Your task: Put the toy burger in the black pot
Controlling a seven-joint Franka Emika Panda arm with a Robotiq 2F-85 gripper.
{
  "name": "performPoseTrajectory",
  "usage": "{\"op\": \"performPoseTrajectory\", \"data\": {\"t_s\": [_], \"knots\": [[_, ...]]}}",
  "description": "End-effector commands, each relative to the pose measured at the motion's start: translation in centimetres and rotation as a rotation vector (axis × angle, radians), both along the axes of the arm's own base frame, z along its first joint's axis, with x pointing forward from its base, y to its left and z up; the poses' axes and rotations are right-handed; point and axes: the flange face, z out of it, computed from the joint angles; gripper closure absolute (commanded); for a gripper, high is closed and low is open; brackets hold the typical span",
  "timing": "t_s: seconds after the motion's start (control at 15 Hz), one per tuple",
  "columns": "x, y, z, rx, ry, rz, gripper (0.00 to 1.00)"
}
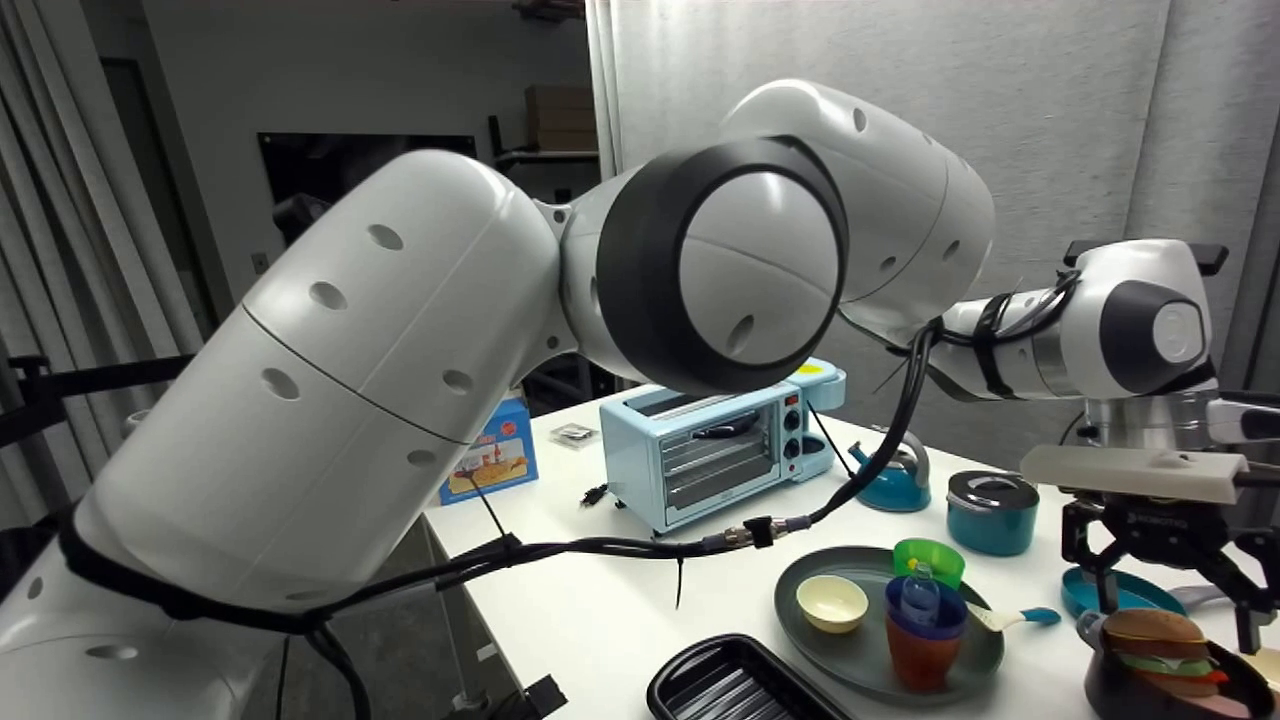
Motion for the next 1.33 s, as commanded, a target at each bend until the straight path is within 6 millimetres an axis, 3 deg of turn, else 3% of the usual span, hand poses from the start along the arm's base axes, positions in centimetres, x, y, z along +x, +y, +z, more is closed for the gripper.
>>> {"op": "performPoseTrajectory", "data": {"t_s": [0.0,0.33,0.67,0.73,0.93,1.27], "knots": [[-0.5,1.7,0.7,-0.045,-0.011,0.057,0.0],[-0.8,3.5,0.6,-0.053,-0.033,0.097,0.0],[-0.6,3.9,0.6,-0.073,-0.116,0.125,0.0],[-2.8,4.9,1.4,-0.074,-0.133,0.125,0.0],[-4.5,6.1,1.9,-0.085,-0.181,0.14,0.0],[-9.3,8.6,3.1,-0.093,-0.234,0.153,0.0]]}}
